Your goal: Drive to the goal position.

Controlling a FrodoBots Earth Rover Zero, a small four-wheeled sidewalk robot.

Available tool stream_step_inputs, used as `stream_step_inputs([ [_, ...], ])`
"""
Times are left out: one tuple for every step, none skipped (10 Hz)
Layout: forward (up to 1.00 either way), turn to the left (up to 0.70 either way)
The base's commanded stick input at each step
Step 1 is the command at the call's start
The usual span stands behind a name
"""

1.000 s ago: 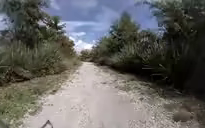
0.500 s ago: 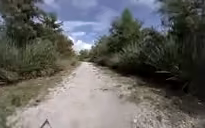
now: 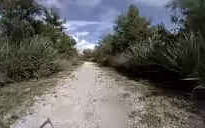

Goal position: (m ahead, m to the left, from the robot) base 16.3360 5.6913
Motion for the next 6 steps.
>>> stream_step_inputs([
  [0.85,0.0],
  [0.85,0.0],
  [0.85,0.0],
  [0.85,0.0],
  [0.85,0.0],
  [0.85,0.0],
])
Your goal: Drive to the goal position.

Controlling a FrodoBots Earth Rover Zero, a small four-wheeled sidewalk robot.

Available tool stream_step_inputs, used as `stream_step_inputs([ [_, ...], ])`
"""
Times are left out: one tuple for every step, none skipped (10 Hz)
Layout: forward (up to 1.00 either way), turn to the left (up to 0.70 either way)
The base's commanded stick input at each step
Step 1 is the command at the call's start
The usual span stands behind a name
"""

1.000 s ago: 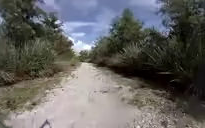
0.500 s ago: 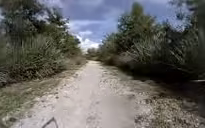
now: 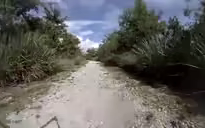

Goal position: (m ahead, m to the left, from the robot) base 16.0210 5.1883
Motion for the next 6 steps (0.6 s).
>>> stream_step_inputs([
  [0.85,0.0],
  [0.85,0.0],
  [0.85,0.0],
  [0.85,0.0],
  [0.85,0.07],
  [0.85,0.24],
])
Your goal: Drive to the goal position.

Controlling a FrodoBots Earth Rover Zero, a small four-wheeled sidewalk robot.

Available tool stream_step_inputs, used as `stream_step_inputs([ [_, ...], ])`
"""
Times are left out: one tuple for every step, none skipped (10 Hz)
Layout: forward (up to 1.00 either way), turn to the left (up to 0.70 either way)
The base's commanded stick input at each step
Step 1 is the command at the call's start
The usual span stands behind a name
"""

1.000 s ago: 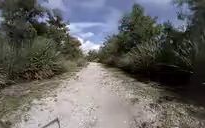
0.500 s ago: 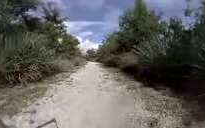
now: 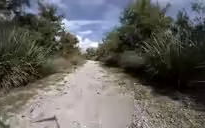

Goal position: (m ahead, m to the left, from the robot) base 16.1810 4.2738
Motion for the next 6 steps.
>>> stream_step_inputs([
  [0.85,0.31],
  [0.85,0.26],
  [0.85,0.07],
  [0.85,0.0],
  [0.85,0.0],
  [0.85,0.0],
])
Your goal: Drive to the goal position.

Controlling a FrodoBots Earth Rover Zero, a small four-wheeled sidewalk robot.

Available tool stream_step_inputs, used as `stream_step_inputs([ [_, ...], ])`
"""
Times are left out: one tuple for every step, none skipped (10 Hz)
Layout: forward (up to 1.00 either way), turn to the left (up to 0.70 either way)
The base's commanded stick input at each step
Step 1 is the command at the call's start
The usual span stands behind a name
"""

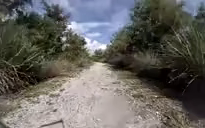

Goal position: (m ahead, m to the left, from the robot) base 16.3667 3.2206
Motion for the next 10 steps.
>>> stream_step_inputs([
  [0.85,0.17],
  [0.85,0.33],
  [0.85,0.34],
  [0.85,0.0],
  [0.85,0.0],
  [0.85,0.0],
  [0.85,0.0],
  [0.85,0.0],
  [0.85,0.0],
  [0.85,0.0],
])
